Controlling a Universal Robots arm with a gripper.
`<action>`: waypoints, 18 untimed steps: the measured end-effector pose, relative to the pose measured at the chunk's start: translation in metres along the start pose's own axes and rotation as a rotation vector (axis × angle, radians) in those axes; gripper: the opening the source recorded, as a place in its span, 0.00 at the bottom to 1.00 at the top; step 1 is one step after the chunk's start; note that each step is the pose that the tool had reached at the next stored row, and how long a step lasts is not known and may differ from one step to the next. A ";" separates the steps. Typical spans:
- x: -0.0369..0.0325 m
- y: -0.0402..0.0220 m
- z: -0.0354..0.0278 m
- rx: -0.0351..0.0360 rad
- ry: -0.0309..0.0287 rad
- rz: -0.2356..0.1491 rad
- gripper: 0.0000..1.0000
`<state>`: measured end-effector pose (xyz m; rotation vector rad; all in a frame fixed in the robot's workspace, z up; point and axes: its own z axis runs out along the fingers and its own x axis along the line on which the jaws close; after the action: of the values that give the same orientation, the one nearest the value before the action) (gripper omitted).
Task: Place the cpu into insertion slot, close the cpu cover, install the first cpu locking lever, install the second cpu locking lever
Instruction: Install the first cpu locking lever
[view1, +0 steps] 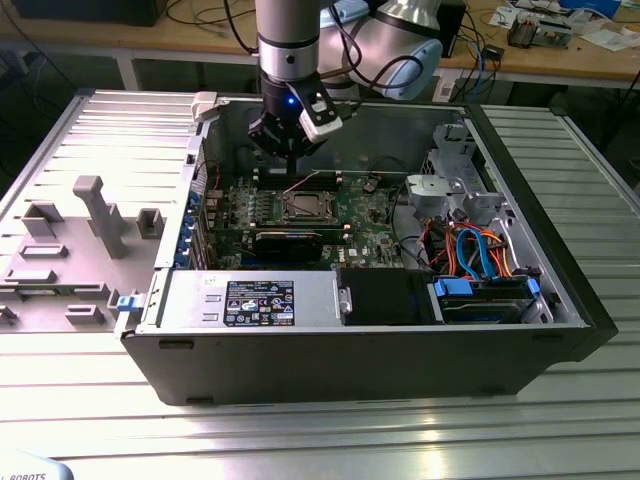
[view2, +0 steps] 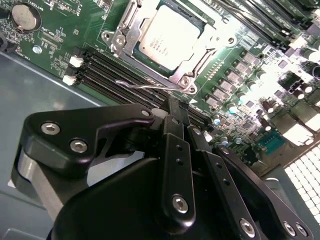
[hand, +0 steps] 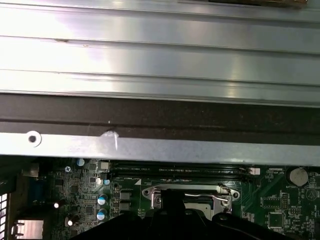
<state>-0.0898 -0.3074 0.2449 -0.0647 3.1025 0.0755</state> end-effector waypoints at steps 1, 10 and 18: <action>-0.0004 0.0001 0.0005 0.0001 0.0001 0.000 0.11; -0.0005 0.0000 0.0019 0.0001 0.0001 0.000 0.11; -0.0028 -0.0003 0.0070 -0.0001 0.0000 0.000 0.11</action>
<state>-0.0868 -0.3073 0.2380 -0.0648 3.1025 0.0755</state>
